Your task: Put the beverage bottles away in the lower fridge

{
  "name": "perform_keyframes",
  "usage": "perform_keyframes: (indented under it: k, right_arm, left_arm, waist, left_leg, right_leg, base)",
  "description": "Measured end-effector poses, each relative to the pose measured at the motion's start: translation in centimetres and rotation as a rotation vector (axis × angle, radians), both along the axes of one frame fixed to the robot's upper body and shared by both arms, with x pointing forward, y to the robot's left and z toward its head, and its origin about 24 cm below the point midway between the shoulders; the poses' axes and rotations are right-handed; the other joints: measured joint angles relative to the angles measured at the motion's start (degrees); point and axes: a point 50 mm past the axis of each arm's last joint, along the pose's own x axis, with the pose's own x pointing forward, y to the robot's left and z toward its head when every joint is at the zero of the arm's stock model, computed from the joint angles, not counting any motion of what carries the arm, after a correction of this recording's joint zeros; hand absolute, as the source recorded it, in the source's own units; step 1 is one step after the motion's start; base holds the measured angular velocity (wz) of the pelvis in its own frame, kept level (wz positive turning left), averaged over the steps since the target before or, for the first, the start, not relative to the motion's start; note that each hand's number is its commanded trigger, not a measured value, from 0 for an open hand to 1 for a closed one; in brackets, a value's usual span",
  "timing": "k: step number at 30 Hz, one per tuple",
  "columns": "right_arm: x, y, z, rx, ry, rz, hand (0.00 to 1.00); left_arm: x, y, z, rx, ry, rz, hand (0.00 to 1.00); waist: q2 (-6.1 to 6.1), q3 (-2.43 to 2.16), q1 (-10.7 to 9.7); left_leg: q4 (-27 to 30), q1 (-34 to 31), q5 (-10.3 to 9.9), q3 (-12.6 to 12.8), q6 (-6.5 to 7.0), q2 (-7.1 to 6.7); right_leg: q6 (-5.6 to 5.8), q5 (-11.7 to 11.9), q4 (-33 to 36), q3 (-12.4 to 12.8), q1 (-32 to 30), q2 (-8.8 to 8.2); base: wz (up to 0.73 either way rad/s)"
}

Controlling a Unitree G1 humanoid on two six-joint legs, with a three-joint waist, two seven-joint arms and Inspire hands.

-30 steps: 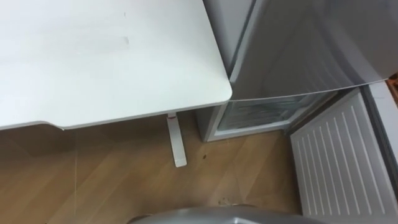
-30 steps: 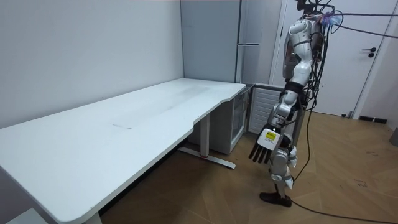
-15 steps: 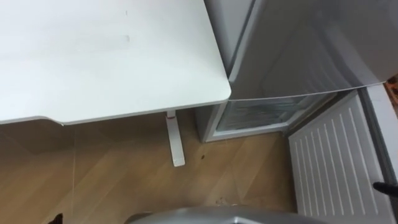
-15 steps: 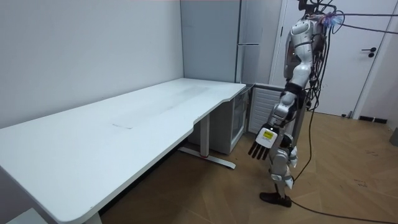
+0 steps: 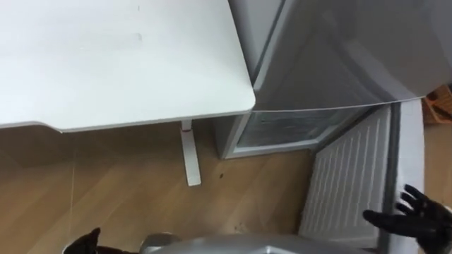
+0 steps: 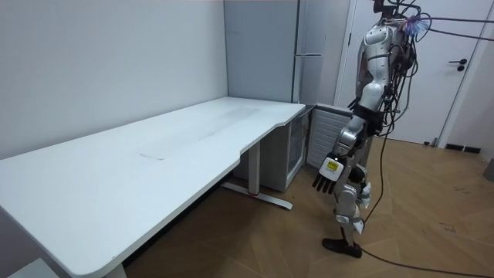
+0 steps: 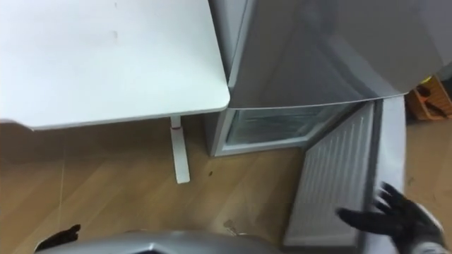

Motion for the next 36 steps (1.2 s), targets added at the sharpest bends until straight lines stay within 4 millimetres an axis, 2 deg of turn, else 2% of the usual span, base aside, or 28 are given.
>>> perform_keyframes:
  k: [1,2,3,4,6,7,8,9,10,11,12,13,14,16,18,20,22,24,27,29,33,34,36]
  right_arm:
    - [1.7,3.4,0.4,0.186,-0.093,0.086,0.00]
    - [2.5,5.2,0.6,0.281,-0.139,0.133,0.00]
    - [4.3,9.3,1.1,0.461,-0.210,0.258,0.00]
    - [5.9,12.3,1.9,0.588,-0.265,0.382,0.00]
    - [7.5,14.7,3.3,0.701,-0.328,0.528,0.00]
    - [8.1,15.3,4.4,0.759,-0.373,0.582,0.00]
    - [8.3,15.5,5.0,0.814,-0.403,0.611,0.00]
    - [8.2,15.6,5.1,0.837,-0.405,0.623,0.00]
    - [8.2,15.6,5.2,0.862,-0.395,0.642,0.00]
    - [8.0,15.7,5.1,0.874,-0.374,0.661,0.00]
    - [7.9,15.8,5.0,0.881,-0.362,0.669,0.00]
    - [7.7,15.9,4.9,0.895,-0.339,0.679,0.00]
    - [7.7,15.9,5.0,0.900,-0.327,0.687,0.00]
    - [7.9,15.8,5.2,0.898,-0.332,0.702,0.00]
    - [8.0,15.9,5.3,0.903,-0.337,0.712,0.00]
    - [8.0,16.0,5.3,0.910,-0.325,0.729,0.00]
    - [7.9,16.0,5.3,0.908,-0.324,0.744,0.00]
    - [7.9,16.0,5.4,0.915,-0.327,0.756,0.00]
    - [7.9,15.6,5.3,0.869,-0.327,0.840,0.00]
    - [7.7,14.5,4.6,0.768,-0.279,0.909,0.00]
    - [7.0,12.1,2.8,0.641,-0.149,0.957,0.00]
    - [6.8,11.1,2.2,0.595,-0.101,0.953,0.00]
    - [6.6,9.6,1.6,0.525,-0.048,0.934,0.00]
  left_arm:
    - [0.6,-0.6,-0.2,-0.018,-0.006,-0.019,0.00]
    - [0.9,-1.0,-0.3,-0.032,-0.015,-0.024,0.00]
    - [1.6,-1.9,-0.5,-0.056,-0.025,-0.045,0.00]
    - [1.5,-2.6,-0.7,-0.080,-0.024,-0.041,0.00]
    - [0.9,-3.2,-0.9,-0.097,-0.014,-0.034,0.00]
    - [0.1,-3.0,-0.9,-0.093,0.004,-0.027,0.00]
    - [-0.6,-2.6,-0.9,-0.076,0.028,-0.015,0.00]
    - [-1.0,-2.5,-0.9,-0.071,0.042,-0.008,0.00]
    - [-1.6,-2.3,-0.9,-0.064,0.070,0.002,0.00]
    - [-1.9,-2.3,-0.9,-0.063,0.086,0.009,0.00]
    - [-1.9,-2.3,-0.9,-0.061,0.089,0.013,0.00]
    - [-1.7,-2.4,-1.0,-0.067,0.087,0.028,0.00]
    - [-1.5,-2.6,-1.0,-0.071,0.083,0.021,0.00]
    - [-1.4,-2.5,-1.0,-0.060,0.092,0.022,0.00]
    - [-1.4,-2.5,-1.0,-0.053,0.090,0.024,0.00]
    - [-1.4,-2.7,-1.0,-0.047,0.093,0.028,0.00]
    - [-1.6,-2.7,-1.1,-0.044,0.100,0.031,0.00]
    - [-1.7,-2.7,-1.1,-0.043,0.103,0.035,0.00]
    - [-2.1,-2.5,-1.0,-0.041,0.109,0.046,0.00]
    - [-2.0,-2.1,-0.9,-0.036,0.099,0.075,0.00]
    - [-2.4,-1.5,-0.8,-0.027,0.103,0.115,0.00]
    - [-2.7,-1.4,-0.8,-0.025,0.111,0.130,0.00]
    - [-2.7,-1.3,-0.8,-0.028,0.105,0.144,0.00]
  waist:
    - [0.97,0.01,0.67]
    - [1.63,-0.08,1.08]
    - [2.98,0.08,1.46]
    - [3.36,0.17,1.86]
    - [5.16,-0.10,3.06]
    - [5.13,-0.19,3.01]
    - [4.27,-0.20,2.85]
    - [3.60,-0.20,2.90]
    - [2.82,-0.56,3.20]
    - [1.18,-0.52,3.35]
    - [0.75,-0.41,3.38]
    - [-0.65,-0.49,3.93]
    - [-1.40,-0.61,4.23]
    - [-1.04,-0.56,4.50]
    - [-0.17,-0.24,4.73]
    - [1.23,-0.37,5.05]
    - [2.00,-0.41,5.09]
    - [2.23,-0.51,4.62]
    - [1.58,-0.66,3.85]
    - [0.28,-0.90,3.65]
    - [-1.47,-0.75,3.44]
    - [-1.54,-0.75,2.57]
    - [-1.44,-0.67,2.09]
  left_leg:
    - [0.61,-0.90,0.05,-0.81,0.05,-0.11]
    - [0.96,-1.58,0.23,-1.41,0.12,-0.21]
    - [0.84,-2.48,0.93,-2.21,0.34,-0.70]
    - [-0.09,-2.82,2.24,-2.85,0.45,-1.43]
    - [-2.09,-2.61,3.63,-3.82,0.89,-2.70]
    - [-2.78,-2.59,4.59,-5.11,1.07,-3.56]
    - [-2.90,-2.74,5.12,-5.42,1.23,-3.95]
    - [-2.90,-2.72,5.26,-5.32,1.28,-4.13]
    - [-2.86,-2.50,5.30,-5.00,1.29,-4.26]
    - [-2.80,-2.55,5.29,-4.58,1.28,-4.31]
    - [-2.79,-2.62,5.28,-4.58,1.27,-4.31]
    - [-2.73,-2.58,5.24,-4.58,1.24,-4.36]
    - [-2.52,-2.51,4.77,-4.58,1.27,-4.27]
    - [-2.04,-2.08,3.55,-4.46,1.39,-3.92]
    - [-2.19,-1.44,3.14,-4.29,1.53,-3.94]
    - [-2.73,-1.01,2.93,-3.86,1.66,-4.08]
    - [-3.14,-0.31,2.98,-3.94,1.68,-4.24]
    - [-3.24,0.13,2.98,-3.93,1.68,-4.30]
    - [-3.17,-0.02,3.01,-3.97,1.73,-4.50]
    - [-2.59,-0.22,2.99,-3.97,1.82,-4.63]
    - [-2.11,-0.37,2.83,-4.36,2.03,-4.65]
    - [-2.11,-0.42,2.81,-4.76,2.06,-4.73]
    - [-2.18,-0.50,2.78,-4.88,2.10,-4.75]
  right_leg:
    - [0.89,-0.68,0.38,-0.13,-0.57,-0.05]
    - [0.86,-0.98,0.39,-0.18,-0.88,-0.06]
    - [0.43,-1.31,0.74,-0.60,-1.79,-0.50]
    - [0.03,-1.63,1.61,-1.52,-2.55,-1.29]
    - [0.04,-2.22,2.54,-2.68,-3.38,-2.49]
    - [-0.60,-2.61,3.56,-4.03,-3.40,-3.42]
    - [-0.58,-3.12,4.04,-5.40,-3.07,-4.06]
    - [-0.54,-3.30,4.32,-5.56,-2.82,-4.21]
    - [-0.39,-3.44,4.21,-5.91,-2.28,-4.35]
    - [-0.29,-3.53,3.83,-6.25,-1.76,-4.33]
    - [-0.28,-3.52,3.32,-6.33,-1.50,-4.29]
    - [-0.24,-3.49,3.05,-6.22,-1.22,-4.07]
    - [-0.13,-3.43,2.78,-5.99,-0.82,-3.87]
    - [0.11,-3.26,2.35,-5.91,0.12,-3.48]
    - [0.40,-3.09,2.35,-5.59,0.64,-3.45]
    - [0.52,-3.02,2.37,-5.00,0.75,-3.54]
    - [0.53,-3.02,2.36,-5.05,1.34,-3.62]
    - [0.67,-3.14,2.35,-5.13,1.71,-3.69]
    - [0.83,-3.43,2.23,-5.19,1.66,-3.93]
    - [0.92,-3.48,2.21,-5.38,1.63,-4.13]
    - [1.02,-3.41,2.15,-5.77,1.88,-4.20]
    - [1.05,-3.39,2.20,-6.25,2.05,-4.31]
    - [1.06,-3.38,2.13,-6.43,2.11,-4.33]
  base:
    - [0.10]
    - [0.35]
    - [0.48]
    - [0.50]
    - [0.48]
    - [0.71]
    - [0.66]
    - [0.51]
    - [0.29]
    - [0.21]
    - [0.10]
    - [0.03]
    - [0.00]
    - [-0.05]
    - [-0.04]
    - [-0.09]
    - [-0.02]
    - [0.00]
    - [0.00]
    - [0.04]
    - [0.05]
    - [0.15]
    - [0.08]
